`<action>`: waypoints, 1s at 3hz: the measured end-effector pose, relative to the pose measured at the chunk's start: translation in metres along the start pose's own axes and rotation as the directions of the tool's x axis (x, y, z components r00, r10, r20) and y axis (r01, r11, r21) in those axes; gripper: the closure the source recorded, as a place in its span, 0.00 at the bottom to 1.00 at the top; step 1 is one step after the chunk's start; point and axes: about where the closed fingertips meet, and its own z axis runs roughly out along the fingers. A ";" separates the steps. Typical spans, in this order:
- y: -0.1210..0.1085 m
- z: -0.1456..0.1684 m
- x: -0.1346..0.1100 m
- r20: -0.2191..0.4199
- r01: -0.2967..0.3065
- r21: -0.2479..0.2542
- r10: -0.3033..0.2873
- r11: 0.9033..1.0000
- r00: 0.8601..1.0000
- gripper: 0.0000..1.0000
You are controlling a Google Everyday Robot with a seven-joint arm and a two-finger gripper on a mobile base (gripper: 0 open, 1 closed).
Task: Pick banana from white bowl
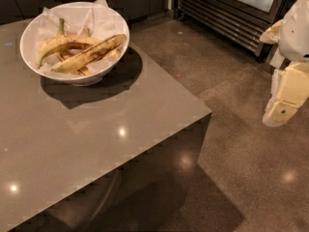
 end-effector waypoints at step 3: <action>-0.027 -0.007 -0.024 -0.049 0.050 0.023 -0.049 0.998 0.998 0.00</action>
Offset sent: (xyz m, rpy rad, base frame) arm 0.0167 0.0061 0.0115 -0.0500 -0.0025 -0.0074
